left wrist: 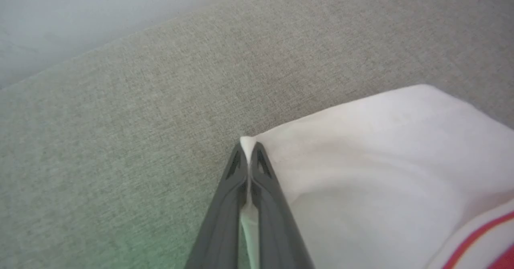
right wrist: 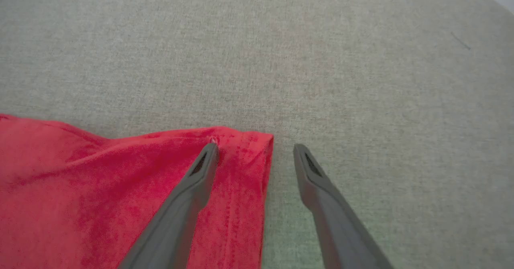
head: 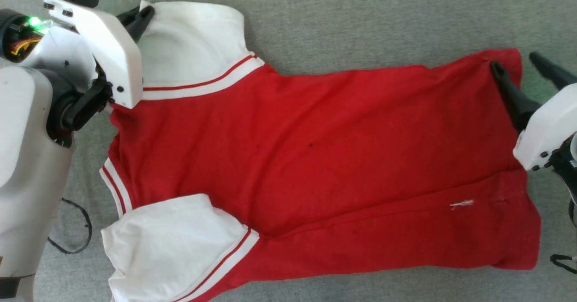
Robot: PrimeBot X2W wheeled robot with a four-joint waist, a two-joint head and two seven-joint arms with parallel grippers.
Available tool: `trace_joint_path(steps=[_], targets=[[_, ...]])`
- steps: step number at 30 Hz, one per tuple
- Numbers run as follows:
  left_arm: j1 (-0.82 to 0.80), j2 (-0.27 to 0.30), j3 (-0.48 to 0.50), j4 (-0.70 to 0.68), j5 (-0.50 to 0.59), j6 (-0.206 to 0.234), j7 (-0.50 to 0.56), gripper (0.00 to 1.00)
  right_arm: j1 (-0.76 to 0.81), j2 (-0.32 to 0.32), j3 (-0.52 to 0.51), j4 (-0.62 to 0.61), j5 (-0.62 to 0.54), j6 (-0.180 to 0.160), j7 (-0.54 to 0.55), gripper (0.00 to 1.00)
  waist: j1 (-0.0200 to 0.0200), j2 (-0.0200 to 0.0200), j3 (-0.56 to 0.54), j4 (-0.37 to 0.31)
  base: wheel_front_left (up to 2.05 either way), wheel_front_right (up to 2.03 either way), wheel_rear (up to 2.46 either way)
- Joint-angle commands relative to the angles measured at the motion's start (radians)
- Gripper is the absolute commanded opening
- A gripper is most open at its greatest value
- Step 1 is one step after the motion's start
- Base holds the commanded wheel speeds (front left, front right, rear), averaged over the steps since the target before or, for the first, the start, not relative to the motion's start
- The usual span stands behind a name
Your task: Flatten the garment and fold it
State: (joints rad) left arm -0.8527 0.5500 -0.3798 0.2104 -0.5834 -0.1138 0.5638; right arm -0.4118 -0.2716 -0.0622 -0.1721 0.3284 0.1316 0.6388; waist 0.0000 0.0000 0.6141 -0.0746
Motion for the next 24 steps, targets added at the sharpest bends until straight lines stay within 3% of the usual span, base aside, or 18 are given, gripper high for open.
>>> trace_joint_path(steps=[1,3,4,6,7,17,24], targets=[[0.006,-0.003,-0.008,0.016,-0.009,-0.001,0.002,0.00,-0.014,0.008,-0.005,0.008,0.008,-0.001,0.033,1.00,0.0000,0.0000,0.010,0.010,0.00,0.00,0.00],[0.002,-0.005,-0.008,0.018,-0.010,-0.001,-0.004,0.00,-0.016,0.022,-0.021,0.018,0.009,-0.001,0.064,1.00,0.0000,0.0000,0.013,0.012,0.00,0.00,0.00],[0.000,-0.006,-0.007,0.019,-0.010,-0.001,-0.010,0.00,-0.019,0.022,-0.024,0.019,0.005,-0.001,0.072,0.87,0.0000,0.0000,0.014,0.013,0.00,0.00,0.00],[-0.002,-0.012,-0.002,0.020,-0.017,-0.001,-0.028,0.00,-0.026,0.027,-0.030,0.023,-0.001,-0.001,0.077,0.07,0.0000,0.0000,0.015,0.014,0.00,0.00,0.00],[-0.002,-0.016,0.004,0.019,-0.024,-0.001,-0.040,0.00,-0.030,0.029,-0.028,0.023,0.000,-0.001,0.076,0.00,0.0000,0.0000,0.015,0.014,0.00,0.00,0.00],[0.041,-0.033,0.071,-0.021,-0.052,-0.004,-0.252,0.00,-0.054,0.011,-0.019,0.043,-0.001,-0.001,-0.067,0.00,0.0000,0.0000,-0.061,0.022,0.00,0.00,0.00],[0.203,-0.023,0.125,-0.142,-0.100,0.001,-0.376,0.00,0.041,-0.006,-0.028,0.057,0.048,-0.001,-0.133,0.00,0.0000,0.0000,-0.185,0.042,0.00,0.00,0.00]])
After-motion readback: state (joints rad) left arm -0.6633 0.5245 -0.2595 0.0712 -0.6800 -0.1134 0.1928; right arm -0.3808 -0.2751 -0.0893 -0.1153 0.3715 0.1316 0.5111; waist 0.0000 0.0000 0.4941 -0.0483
